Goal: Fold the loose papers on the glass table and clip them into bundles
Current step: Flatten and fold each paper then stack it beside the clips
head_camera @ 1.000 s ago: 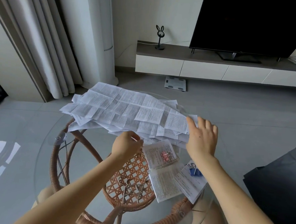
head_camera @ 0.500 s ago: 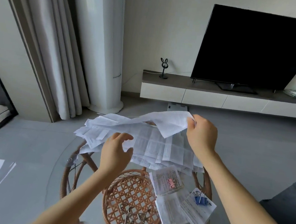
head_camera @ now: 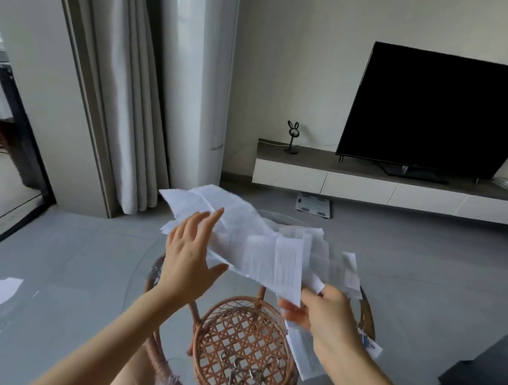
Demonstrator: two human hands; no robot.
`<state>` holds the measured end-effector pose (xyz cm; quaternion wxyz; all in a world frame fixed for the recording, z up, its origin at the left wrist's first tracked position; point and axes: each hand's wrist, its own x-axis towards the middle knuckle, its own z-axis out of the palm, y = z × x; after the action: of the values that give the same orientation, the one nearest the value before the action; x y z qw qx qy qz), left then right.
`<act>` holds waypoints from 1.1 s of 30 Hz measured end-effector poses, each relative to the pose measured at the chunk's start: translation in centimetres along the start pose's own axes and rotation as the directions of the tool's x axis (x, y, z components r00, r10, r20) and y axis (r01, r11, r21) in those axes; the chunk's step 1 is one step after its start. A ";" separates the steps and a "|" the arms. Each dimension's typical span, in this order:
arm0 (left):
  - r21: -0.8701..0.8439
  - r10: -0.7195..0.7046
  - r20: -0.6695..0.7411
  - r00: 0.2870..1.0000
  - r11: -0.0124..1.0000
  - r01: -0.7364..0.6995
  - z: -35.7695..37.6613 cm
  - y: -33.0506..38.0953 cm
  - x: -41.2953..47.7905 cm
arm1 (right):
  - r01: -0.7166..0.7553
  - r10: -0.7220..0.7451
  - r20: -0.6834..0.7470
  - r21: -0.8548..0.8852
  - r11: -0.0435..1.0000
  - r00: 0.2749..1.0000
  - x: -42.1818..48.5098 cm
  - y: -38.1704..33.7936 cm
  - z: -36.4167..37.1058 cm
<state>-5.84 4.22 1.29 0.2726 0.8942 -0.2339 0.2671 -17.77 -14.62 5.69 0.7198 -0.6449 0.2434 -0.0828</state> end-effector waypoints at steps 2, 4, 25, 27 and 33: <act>0.041 0.021 0.076 0.997 0.999 -0.024 -0.4 -0.8 -0.6 | -0.022 0.022 0.016 -0.008 1.000 1.000 -1.2 1.3 0.3; 0.082 0.004 0.230 0.973 0.996 -0.024 -1.1 -1.1 -1.4 | -0.038 0.039 0.042 -0.018 0.999 0.998 -2.3 2.4 0.5; -0.221 -0.125 0.532 0.838 0.934 0.280 -1.6 -3.7 -10.2 | 0.362 -0.258 0.254 -0.624 0.693 0.932 -4.8 6.9 -3.7; -0.189 -0.122 0.632 0.765 0.933 0.305 -1.6 -4.2 -10.9 | 0.449 -0.265 0.369 -0.637 0.626 0.891 -4.1 7.1 -3.6; -0.173 -0.125 0.704 0.699 0.924 0.340 -2.1 -5.0 -12.1 | 0.783 -0.195 0.759 -0.593 0.187 0.622 -2.0 9.0 -2.7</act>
<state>-12.78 12.52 -6.40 0.3277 0.9015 -0.2375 -0.1534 -22.49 -14.77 -2.65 0.2087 -0.9584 -0.1946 0.0031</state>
